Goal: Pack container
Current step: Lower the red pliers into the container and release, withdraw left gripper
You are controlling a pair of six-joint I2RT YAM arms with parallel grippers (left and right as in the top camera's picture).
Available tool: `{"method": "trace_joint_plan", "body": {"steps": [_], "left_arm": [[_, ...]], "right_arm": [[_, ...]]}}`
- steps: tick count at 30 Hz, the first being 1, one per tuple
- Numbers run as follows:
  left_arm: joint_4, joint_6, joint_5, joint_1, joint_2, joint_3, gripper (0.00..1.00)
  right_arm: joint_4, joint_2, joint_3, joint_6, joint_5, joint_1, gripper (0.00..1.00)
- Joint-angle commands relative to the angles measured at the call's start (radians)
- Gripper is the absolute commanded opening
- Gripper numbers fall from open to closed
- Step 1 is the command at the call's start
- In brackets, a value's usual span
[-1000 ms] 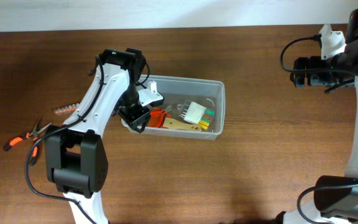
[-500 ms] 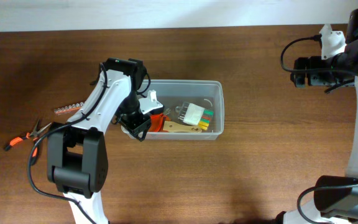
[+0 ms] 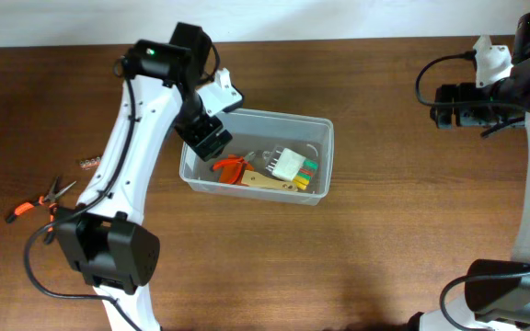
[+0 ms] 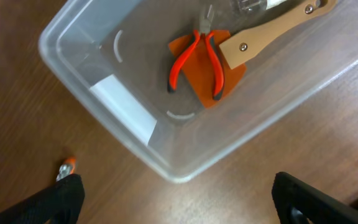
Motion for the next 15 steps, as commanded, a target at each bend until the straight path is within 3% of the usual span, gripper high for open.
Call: {"method": "trace_joint_plan", "body": {"steps": [1,10,13,15], "left_arm": [[-0.047,-0.034,-0.021,0.051,-0.018,0.079,0.99],[-0.043,-0.464,-0.087,0.311,-0.054,0.243,0.99],[0.000,-0.536,0.082,0.399,-0.081,0.303,0.99],[0.057,-0.553,0.296,0.467,-0.090,0.310,0.99]], "right_arm": [[0.001,0.005,-0.003,0.001,0.008,-0.003,0.99],[0.001,0.005,-0.003,0.002,0.009,-0.003,0.99],[0.002,0.005,-0.003,0.001,0.008,-0.003,0.98],[0.002,0.005,-0.003,0.001,0.009,-0.003,0.99]]}}
